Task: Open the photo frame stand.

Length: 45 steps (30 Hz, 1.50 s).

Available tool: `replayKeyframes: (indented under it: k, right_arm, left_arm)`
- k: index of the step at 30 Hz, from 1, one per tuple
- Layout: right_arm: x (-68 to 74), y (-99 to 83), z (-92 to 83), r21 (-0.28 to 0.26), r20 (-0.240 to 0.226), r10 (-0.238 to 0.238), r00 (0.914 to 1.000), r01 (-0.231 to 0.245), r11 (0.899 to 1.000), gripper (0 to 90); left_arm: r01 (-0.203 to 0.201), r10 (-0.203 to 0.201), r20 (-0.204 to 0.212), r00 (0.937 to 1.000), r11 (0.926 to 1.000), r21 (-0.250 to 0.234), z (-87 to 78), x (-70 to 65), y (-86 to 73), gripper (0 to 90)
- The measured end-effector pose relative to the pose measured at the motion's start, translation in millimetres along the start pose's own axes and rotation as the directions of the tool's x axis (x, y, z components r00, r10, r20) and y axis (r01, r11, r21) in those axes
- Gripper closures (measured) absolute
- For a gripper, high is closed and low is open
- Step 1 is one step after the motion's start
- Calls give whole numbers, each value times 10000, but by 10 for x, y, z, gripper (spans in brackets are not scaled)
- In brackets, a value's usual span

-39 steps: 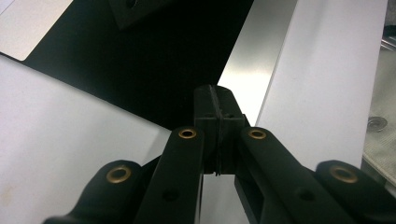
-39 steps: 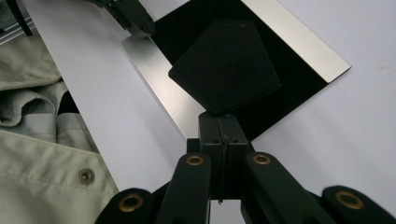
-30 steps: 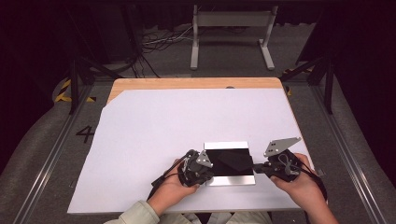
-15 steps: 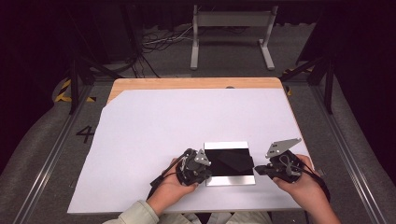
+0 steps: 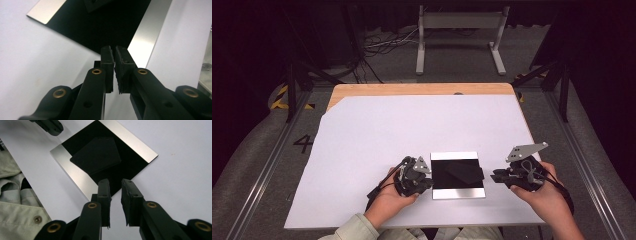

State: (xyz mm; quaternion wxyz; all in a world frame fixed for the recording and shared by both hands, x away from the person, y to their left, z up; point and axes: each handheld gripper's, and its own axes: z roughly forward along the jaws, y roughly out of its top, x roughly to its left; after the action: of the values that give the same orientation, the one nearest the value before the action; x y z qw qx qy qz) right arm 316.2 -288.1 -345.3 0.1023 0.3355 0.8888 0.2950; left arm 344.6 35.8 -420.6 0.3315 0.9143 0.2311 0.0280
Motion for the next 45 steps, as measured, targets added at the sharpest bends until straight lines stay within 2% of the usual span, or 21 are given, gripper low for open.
replayKeyframes:
  k: [2, 4, 7, 19, 24, 32, 36, 45]
  right_arm:
    - [-3, 24, -21, -89, 29, -3, 10000, 3, 10000, 743]
    - [-5, 52, -42, -129, 44, 2, 10000, -2, 9999, 723]
    - [-17, 104, -62, -180, 13, 187, 9998, -187, 9997, 689]
    - [-41, 265, -78, -228, 122, 293, 9995, -290, 9993, 544]
    - [-72, 326, -29, -134, -86, 415, 9991, -416, 9990, 510]
    - [-91, 480, 64, 225, -325, 471, 9984, -464, 9987, 466]
    - [-108, 568, 156, 457, -534, 689, 9962, -665, 9967, 435]
    - [-117, 682, 343, 901, -789, 747, 9941, -676, 9936, 396]
  left_arm:
    - [29, -30, -95, 10000, 10000, -30, -38, 22, -11, 847]
    - [233, -235, -99, 9997, 9996, -137, -80, 54, -30, 843]
    - [390, -395, -188, 9990, 9989, -253, -143, 104, -47, 832]
    - [710, -731, -387, 9966, 9960, -537, -344, 249, -111, 794]
    - [840, -874, -478, 9950, 9940, -696, -402, 287, -128, 788]
    - [893, -932, -584, 9939, 9938, -658, -419, 304, -141, 786]
    - [844, -885, -627, 9941, 9942, -660, -422, 308, -148, 785]
    - [859, -901, -693, 9935, 9944, -614, -434, 304, -170, 783]
